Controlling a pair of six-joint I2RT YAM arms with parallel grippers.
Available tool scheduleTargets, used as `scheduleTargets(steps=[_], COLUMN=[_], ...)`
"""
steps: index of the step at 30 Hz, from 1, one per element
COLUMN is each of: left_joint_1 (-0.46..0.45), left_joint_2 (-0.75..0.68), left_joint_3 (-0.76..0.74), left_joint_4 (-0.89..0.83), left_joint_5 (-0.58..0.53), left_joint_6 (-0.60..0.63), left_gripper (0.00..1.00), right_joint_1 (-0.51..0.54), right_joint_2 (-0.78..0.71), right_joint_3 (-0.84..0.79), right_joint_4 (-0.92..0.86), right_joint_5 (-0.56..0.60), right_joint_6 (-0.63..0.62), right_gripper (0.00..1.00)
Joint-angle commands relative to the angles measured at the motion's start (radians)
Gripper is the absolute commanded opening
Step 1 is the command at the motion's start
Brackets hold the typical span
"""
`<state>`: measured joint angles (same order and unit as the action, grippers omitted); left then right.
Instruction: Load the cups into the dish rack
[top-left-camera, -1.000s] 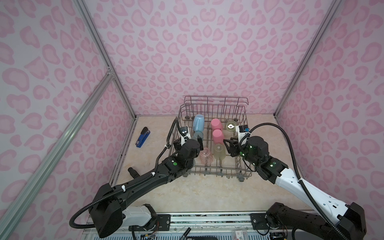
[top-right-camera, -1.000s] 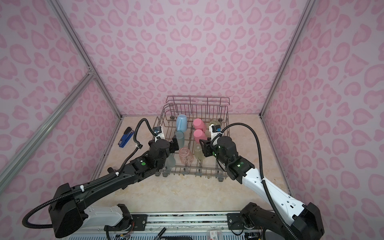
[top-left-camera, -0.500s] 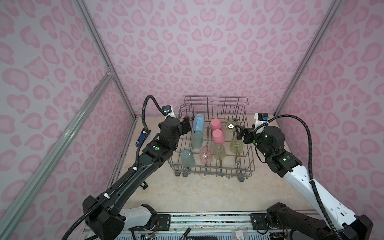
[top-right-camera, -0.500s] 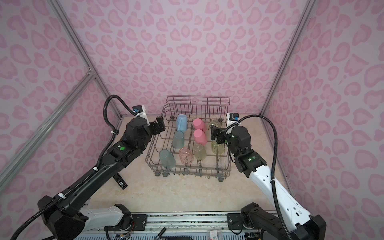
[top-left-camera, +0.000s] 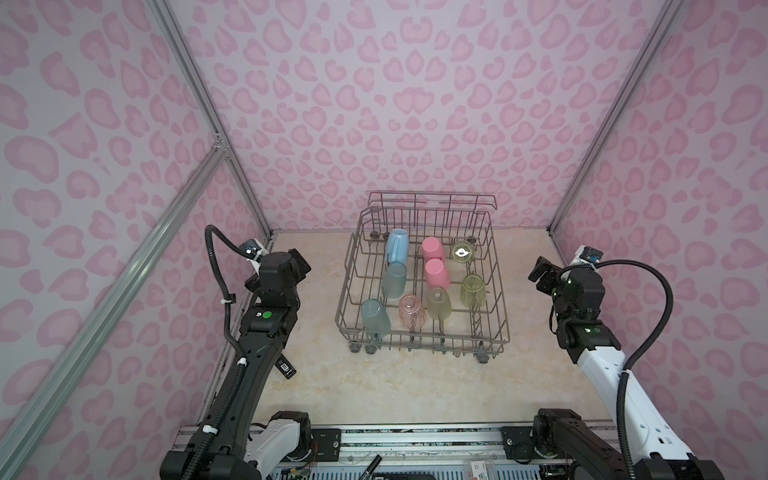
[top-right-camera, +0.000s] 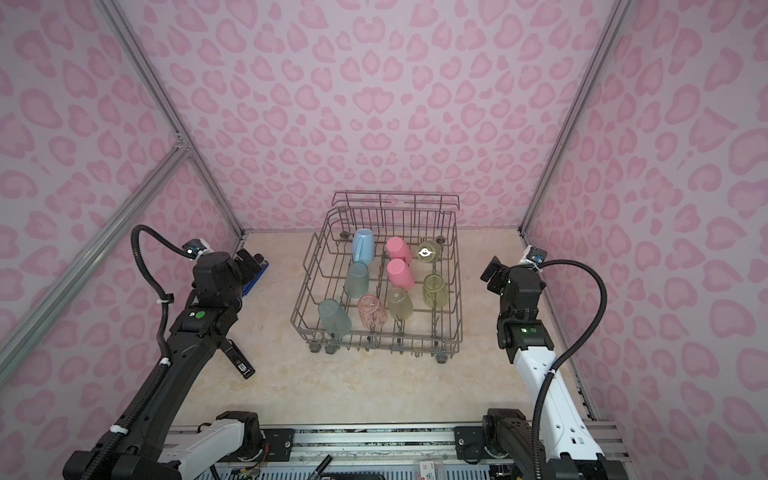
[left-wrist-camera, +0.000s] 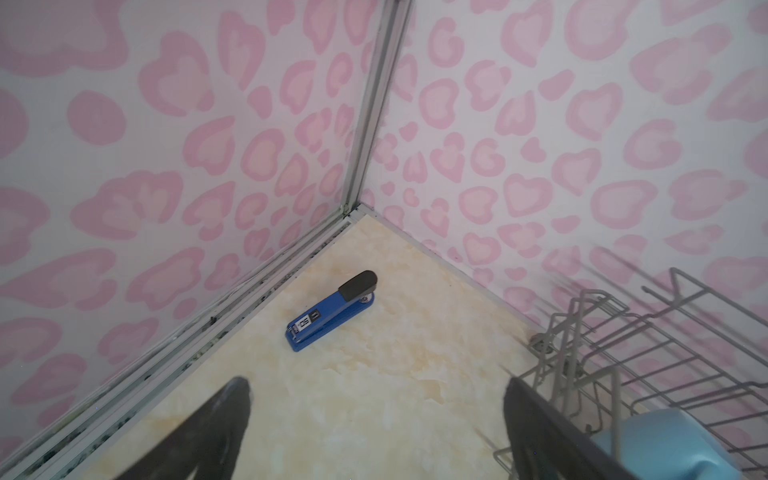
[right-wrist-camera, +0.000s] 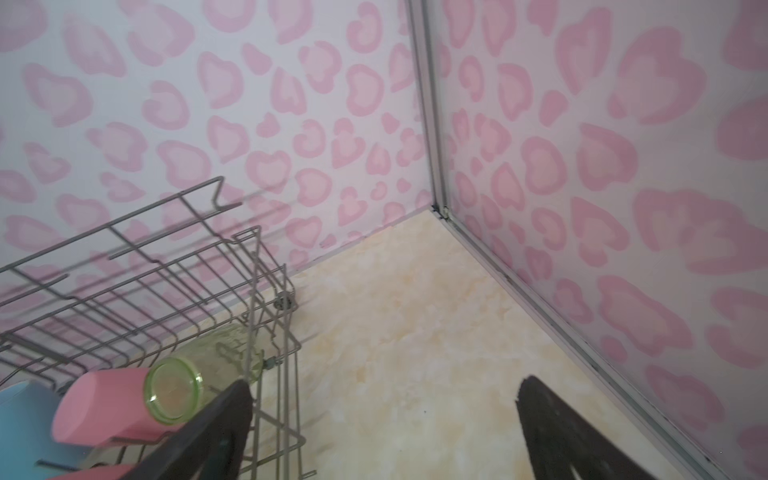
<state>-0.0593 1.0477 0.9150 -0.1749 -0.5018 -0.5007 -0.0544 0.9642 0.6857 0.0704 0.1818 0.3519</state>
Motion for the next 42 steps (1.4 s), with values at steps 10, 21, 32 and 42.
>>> scheduleTargets(steps=[10, 21, 32, 42], left_joint_1=[0.149, 0.075, 0.052, 0.050], left_joint_2=[0.045, 0.255, 0.392, 0.388], left_joint_3=[-0.275, -0.405, -0.376, -0.531], left_joint_4=[0.219, 0.582, 0.704, 1.037], left_joint_5=[-0.036, 0.059, 0.139, 0.217], left_joint_6=[-0.035, 0.206, 0.321, 0.400], left_gripper=[0.97, 0.97, 0.97, 0.97], right_joint_1=[-0.125, 0.034, 0.042, 0.084], right_joint_2=[0.163, 0.404, 0.453, 0.532], right_joint_3=[-0.333, -0.363, -0.430, -0.427], right_joint_4=[0.479, 0.749, 0.947, 1.039], right_joint_5=[0.032, 0.160, 0.134, 0.102], right_joint_6=[0.037, -0.174, -0.225, -0.296], right_gripper=[0.99, 0.98, 0.99, 0.99])
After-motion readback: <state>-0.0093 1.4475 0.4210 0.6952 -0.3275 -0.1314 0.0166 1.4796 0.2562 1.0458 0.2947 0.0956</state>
